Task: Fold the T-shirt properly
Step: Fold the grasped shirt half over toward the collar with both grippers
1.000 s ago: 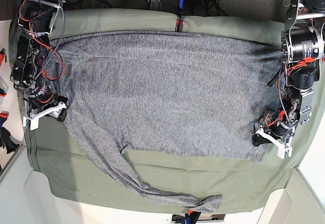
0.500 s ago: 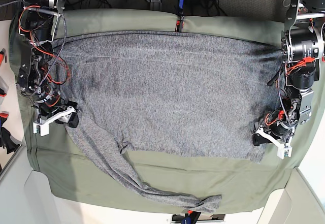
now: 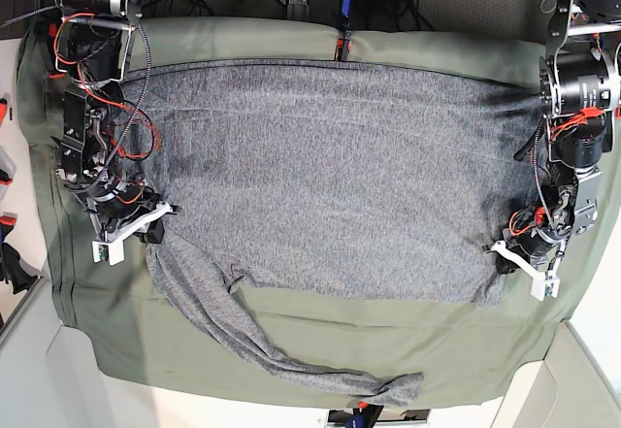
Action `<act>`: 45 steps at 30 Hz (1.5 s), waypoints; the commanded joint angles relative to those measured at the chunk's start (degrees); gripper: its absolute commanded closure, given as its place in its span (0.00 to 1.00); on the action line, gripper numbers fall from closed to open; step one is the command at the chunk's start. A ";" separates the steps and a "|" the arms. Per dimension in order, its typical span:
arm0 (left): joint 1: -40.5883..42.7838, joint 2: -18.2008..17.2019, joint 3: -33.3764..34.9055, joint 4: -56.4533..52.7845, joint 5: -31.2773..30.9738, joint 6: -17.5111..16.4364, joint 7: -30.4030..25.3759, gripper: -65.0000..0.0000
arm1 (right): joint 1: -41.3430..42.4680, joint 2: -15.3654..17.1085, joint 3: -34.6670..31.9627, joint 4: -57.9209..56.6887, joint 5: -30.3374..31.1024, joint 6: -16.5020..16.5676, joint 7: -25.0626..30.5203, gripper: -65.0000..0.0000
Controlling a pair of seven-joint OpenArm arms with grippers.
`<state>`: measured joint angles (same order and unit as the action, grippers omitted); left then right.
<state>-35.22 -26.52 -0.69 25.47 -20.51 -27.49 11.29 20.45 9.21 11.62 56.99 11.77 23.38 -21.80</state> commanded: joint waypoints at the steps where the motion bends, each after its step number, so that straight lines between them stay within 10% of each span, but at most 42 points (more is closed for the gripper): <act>1: -1.60 -1.70 -0.07 0.63 -0.20 -1.60 -1.27 1.00 | 0.79 0.61 0.04 0.55 -0.46 0.46 0.00 1.00; 13: -0.07 -3.41 -0.09 4.83 -0.46 -12.51 -1.22 1.00 | -2.69 2.36 0.04 10.05 -0.44 1.53 -1.18 1.00; 45: 34.14 -10.64 -17.75 48.98 -12.44 -12.51 10.40 1.00 | -14.51 8.26 2.80 24.57 5.53 1.57 -6.49 1.00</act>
<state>-0.19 -35.53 -17.72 73.49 -32.36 -40.53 22.74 5.34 16.45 13.65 80.42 17.26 25.34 -29.45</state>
